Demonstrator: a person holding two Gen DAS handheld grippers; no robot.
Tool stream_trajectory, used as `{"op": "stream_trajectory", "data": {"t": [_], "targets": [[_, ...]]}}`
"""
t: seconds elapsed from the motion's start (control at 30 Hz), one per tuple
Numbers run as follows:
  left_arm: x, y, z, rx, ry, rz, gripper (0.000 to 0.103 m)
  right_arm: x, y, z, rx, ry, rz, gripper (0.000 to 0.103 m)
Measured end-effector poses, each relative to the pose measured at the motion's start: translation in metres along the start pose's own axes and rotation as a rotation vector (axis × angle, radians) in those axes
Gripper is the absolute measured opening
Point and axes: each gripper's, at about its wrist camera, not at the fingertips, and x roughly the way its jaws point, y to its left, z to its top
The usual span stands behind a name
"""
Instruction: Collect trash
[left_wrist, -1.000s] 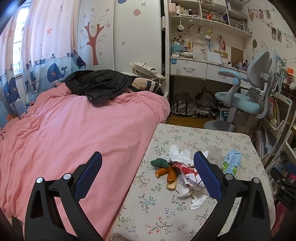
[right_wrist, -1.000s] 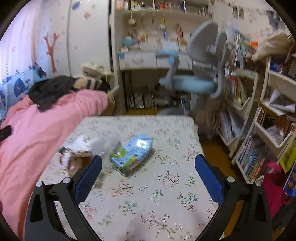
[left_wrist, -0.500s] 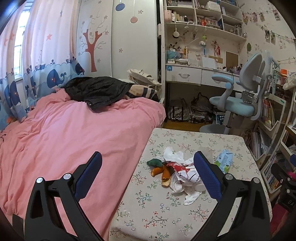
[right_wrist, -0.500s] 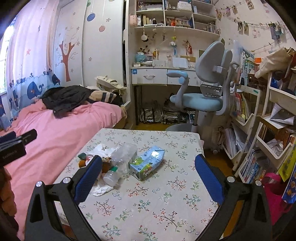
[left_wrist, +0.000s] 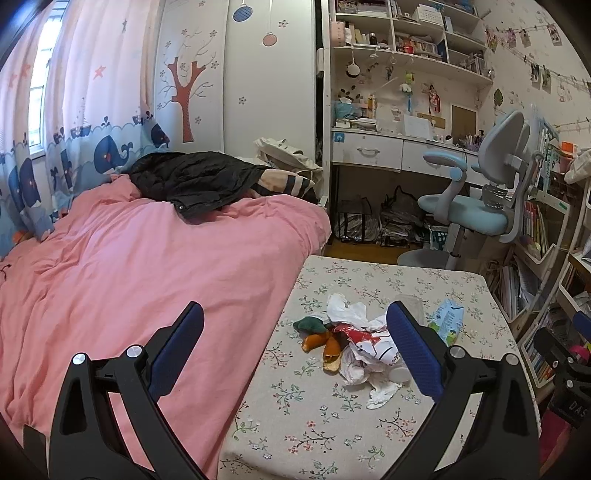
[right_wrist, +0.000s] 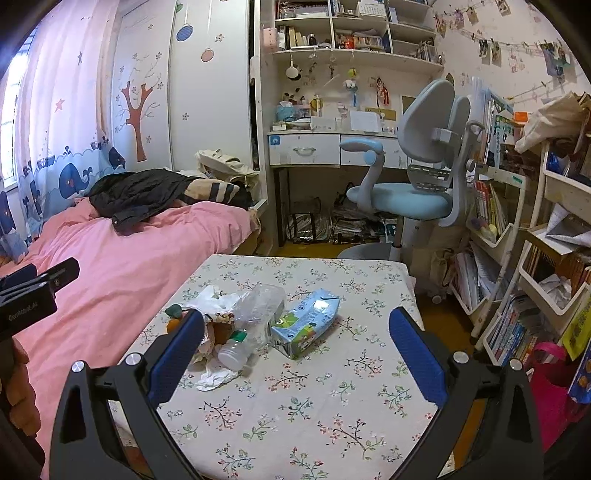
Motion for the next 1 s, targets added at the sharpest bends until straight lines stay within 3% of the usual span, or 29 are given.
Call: {"op": "stream_trajectory", "data": {"t": [0.47, 0.57, 0.63, 0.8, 1.0], "targets": [[0.020, 0.015, -0.004, 0.005, 0.045, 0.029, 0.096, 0.015, -0.005, -0.002, -0.010, 0.053, -0.011, 0.097], [0.039, 0.026, -0.016, -0.023, 0.084, 0.049, 0.096, 0.030, -0.013, -0.015, -0.008, 0.083, -0.034, 0.097], [0.058, 0.030, -0.024, -0.022, 0.144, 0.062, 0.096, 0.044, -0.018, -0.017, 0.020, 0.160, -0.004, 0.097], [0.077, 0.029, -0.026, -0.028, 0.163, 0.047, 0.096, 0.043, -0.023, -0.013, 0.014, 0.141, 0.010, 0.097], [0.120, 0.017, -0.039, -0.038, 0.278, 0.029, 0.096, 0.058, -0.025, -0.015, 0.021, 0.192, 0.043, 0.097]]}}
